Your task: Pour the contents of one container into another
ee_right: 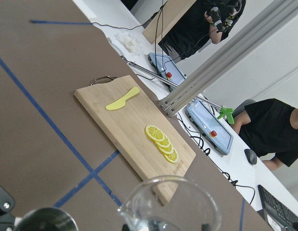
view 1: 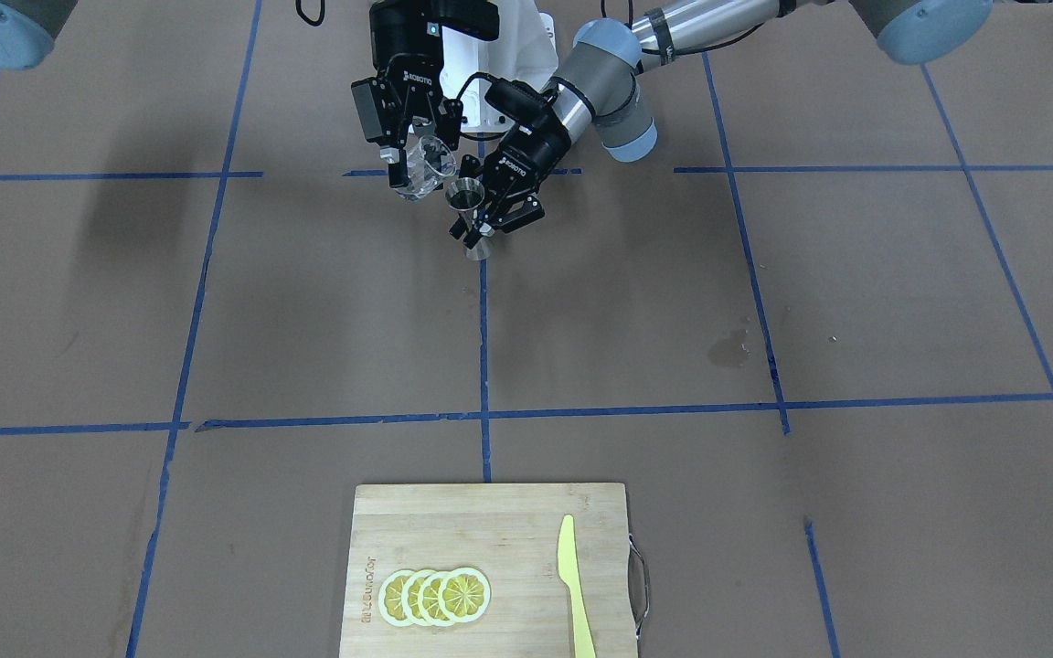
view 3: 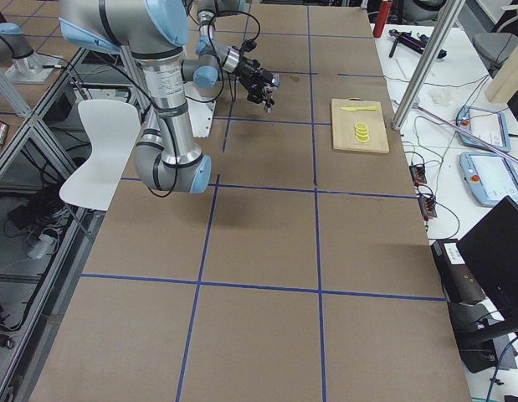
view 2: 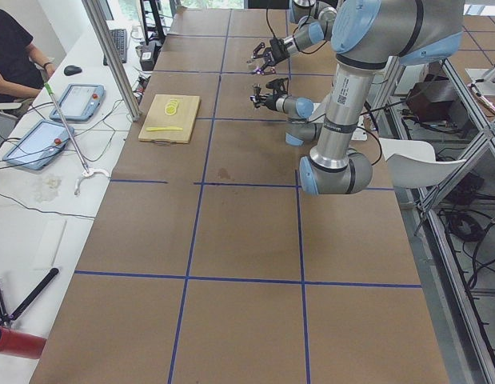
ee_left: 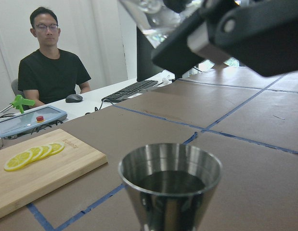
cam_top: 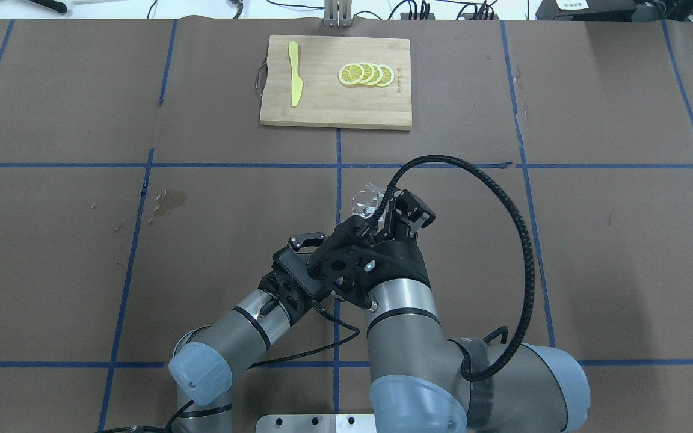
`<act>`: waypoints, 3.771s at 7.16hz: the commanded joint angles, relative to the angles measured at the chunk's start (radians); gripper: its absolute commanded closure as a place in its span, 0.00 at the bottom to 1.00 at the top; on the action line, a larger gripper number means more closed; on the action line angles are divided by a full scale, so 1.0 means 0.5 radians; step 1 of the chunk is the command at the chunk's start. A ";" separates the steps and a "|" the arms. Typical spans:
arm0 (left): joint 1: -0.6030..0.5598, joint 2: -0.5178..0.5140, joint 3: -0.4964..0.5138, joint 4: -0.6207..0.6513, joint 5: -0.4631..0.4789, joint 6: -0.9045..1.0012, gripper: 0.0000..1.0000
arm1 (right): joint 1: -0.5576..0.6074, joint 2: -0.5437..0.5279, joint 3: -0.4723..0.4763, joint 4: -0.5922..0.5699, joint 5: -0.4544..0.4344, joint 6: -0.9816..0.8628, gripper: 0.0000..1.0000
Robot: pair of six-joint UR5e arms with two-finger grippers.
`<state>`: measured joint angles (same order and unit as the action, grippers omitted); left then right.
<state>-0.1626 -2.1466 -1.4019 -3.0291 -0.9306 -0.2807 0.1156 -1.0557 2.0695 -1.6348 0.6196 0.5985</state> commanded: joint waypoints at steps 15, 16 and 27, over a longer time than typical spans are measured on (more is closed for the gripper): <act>-0.065 1.655 -0.133 -0.909 0.802 -0.612 1.00 | 0.027 -1.291 -0.414 2.463 0.040 0.512 1.00; -0.052 1.643 -0.126 -0.909 0.818 -0.635 1.00 | 0.026 -1.288 -0.421 2.463 0.040 0.512 1.00; 0.110 1.630 -0.034 -0.513 0.947 -1.332 1.00 | 0.023 -1.273 -0.418 2.466 0.043 0.518 1.00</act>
<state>-0.1130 -1.3310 -1.4184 -3.3027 -0.4382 -0.9428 0.1273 -1.6926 1.8591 -0.4031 0.6412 0.8574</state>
